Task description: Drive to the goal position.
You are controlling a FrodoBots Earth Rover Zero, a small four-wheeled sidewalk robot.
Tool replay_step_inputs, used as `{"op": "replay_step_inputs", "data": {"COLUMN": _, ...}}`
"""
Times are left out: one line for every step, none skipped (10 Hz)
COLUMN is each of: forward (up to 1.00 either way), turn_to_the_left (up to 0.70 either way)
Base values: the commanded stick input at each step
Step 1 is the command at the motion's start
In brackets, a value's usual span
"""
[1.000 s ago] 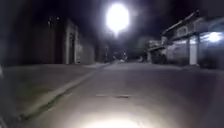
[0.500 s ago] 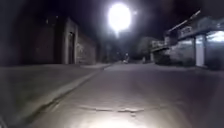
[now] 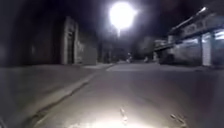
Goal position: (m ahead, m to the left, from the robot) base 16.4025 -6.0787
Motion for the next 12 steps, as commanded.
{"op": "replay_step_inputs", "data": {"forward": 1.0, "turn_to_the_left": 0.0}}
{"op": "replay_step_inputs", "data": {"forward": 1.0, "turn_to_the_left": 0.0}}
{"op": "replay_step_inputs", "data": {"forward": 1.0, "turn_to_the_left": 0.0}}
{"op": "replay_step_inputs", "data": {"forward": 1.0, "turn_to_the_left": 0.0}}
{"op": "replay_step_inputs", "data": {"forward": 1.0, "turn_to_the_left": 0.0}}
{"op": "replay_step_inputs", "data": {"forward": 1.0, "turn_to_the_left": 0.0}}
{"op": "replay_step_inputs", "data": {"forward": 1.0, "turn_to_the_left": 0.0}}
{"op": "replay_step_inputs", "data": {"forward": 1.0, "turn_to_the_left": -0.11}}
{"op": "replay_step_inputs", "data": {"forward": 1.0, "turn_to_the_left": -0.38}}
{"op": "replay_step_inputs", "data": {"forward": 1.0, "turn_to_the_left": -0.4}}
{"op": "replay_step_inputs", "data": {"forward": 1.0, "turn_to_the_left": -0.4}}
{"op": "replay_step_inputs", "data": {"forward": 1.0, "turn_to_the_left": -0.4}}
